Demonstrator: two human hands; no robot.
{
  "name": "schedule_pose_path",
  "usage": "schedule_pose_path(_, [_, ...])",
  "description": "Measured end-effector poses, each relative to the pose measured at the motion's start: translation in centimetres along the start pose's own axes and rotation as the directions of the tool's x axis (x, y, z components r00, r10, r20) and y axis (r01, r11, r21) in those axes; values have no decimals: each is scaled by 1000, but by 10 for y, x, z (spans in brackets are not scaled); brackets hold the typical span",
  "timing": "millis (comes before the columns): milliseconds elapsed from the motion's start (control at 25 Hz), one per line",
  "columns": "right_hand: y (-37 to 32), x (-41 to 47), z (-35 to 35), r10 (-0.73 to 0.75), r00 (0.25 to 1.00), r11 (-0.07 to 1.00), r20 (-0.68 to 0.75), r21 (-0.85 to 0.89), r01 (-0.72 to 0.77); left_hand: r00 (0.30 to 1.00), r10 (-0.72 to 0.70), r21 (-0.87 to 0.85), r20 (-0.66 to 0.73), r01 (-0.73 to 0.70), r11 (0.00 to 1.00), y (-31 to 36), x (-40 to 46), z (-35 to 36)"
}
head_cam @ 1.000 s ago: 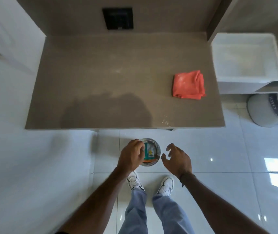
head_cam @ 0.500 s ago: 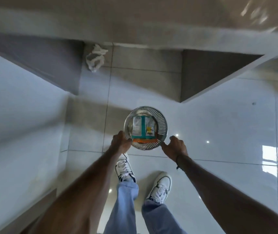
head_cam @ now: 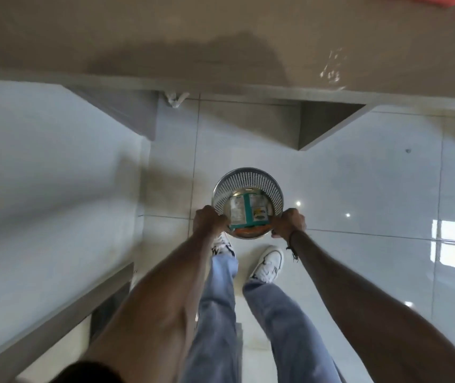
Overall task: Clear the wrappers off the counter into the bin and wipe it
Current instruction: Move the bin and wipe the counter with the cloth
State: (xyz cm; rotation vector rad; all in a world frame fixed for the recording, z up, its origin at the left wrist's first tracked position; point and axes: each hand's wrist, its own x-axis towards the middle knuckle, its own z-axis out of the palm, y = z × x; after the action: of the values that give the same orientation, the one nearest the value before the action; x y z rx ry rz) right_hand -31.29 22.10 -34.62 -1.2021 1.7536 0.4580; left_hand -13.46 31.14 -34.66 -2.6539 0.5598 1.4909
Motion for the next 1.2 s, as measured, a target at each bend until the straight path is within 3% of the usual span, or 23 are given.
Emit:
schedule_pose_path(240, [-16, -156, -102, -75, 996, 994, -51, -86, 70, 975, 89, -231, 202, -41, 972, 16, -144, -87])
schedule_pose_path(360, [-48, -192, -151, -204, 974, 967, -102, -173, 185, 968, 79, -494, 236, 50, 868, 39, -182, -122])
schedule_pose_path(440, [-71, -208, -181, -301, 944, 932, -132, -250, 262, 965, 99, -567, 242, 57, 822, 57, -195, -141])
schedule_pose_path(600, [-113, -228, -236, -433, 872, 880, -226, -316, 355, 974, 116, -549, 195, 10, 836, 77, -208, -166])
schedule_pose_path(760, [-144, -221, -284, -643, 663, 752, -383, -477, 455, 989, 81, -442, 121, -19, 897, 85, -200, -178])
schedule_pose_path(840, [-164, -205, -306, -713, 601, 671, -363, -602, 433, 992, 48, -427, 115, 5, 904, 87, -196, -181])
schedule_pose_path(960, [-201, -176, -326, -793, 568, 488, -219, -786, 378, 994, -16, -410, 111, 60, 910, 87, -191, -179])
schedule_pose_path(1040, [-224, -157, -331, -799, 588, 380, -127, -864, 329, 993, -60, -432, 106, 100, 896, 87, -186, -175])
schedule_pose_path(1200, [-244, -121, -339, -778, 619, 373, -110, -873, 313, 985, -133, -479, 107, 169, 861, 92, -174, -167])
